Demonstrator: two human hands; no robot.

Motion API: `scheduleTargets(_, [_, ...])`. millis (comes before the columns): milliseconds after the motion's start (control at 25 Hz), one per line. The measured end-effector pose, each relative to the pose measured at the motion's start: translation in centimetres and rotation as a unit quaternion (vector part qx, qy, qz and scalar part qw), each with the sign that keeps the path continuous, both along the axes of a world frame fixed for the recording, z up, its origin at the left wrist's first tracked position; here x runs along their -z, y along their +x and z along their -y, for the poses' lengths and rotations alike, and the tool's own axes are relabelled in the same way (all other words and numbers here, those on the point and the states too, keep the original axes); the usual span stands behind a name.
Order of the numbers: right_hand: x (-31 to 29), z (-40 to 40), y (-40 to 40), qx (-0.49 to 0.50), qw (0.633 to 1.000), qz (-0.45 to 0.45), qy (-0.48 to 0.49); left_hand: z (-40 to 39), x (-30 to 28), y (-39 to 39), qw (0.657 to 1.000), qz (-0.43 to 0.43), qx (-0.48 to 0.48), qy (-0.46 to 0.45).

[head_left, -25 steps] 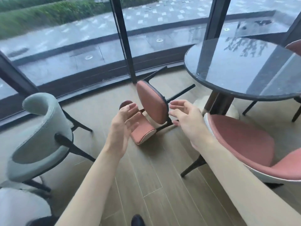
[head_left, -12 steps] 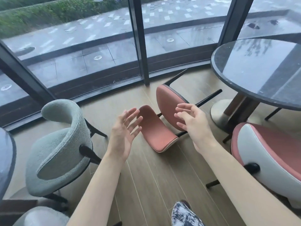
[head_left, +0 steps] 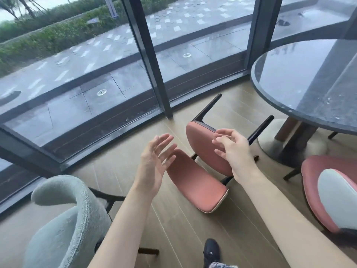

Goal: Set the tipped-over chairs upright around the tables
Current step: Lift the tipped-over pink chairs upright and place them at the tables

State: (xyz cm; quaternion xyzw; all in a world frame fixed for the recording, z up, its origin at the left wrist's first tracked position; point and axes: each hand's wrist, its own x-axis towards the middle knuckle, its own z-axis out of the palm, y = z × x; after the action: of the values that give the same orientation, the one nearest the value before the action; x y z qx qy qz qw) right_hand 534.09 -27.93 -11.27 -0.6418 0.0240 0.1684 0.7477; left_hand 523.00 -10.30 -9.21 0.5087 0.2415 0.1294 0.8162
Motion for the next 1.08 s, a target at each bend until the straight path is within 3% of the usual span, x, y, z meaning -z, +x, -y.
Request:
scheduleTargets(280, [0.9,-6.0,6.3,0.034,0.999,-0.015,-0.029,-6.6,0.8,10.0,0.998,-0.023,0.058,-0.02])
scheduleTargets(720, [4.6,-17.2,12.9,0.23,0.969,-0.079,-0.052,-17.4,5.2,25.4,0.962,-0.08,0.256,-0.048])
scheduleTargets(920, [8.5,-20.2,12.4,0.28,0.949,-0.13,-0.072,-19.8,10.2,29.0,0.941,-0.135,0.301,-0.074])
scheduleTargets(1080, [13.7,-20.3,12.1,0.305,0.93,-0.18,-0.098,-20.9,16.3,30.0,0.933,-0.194,0.279,-0.117])
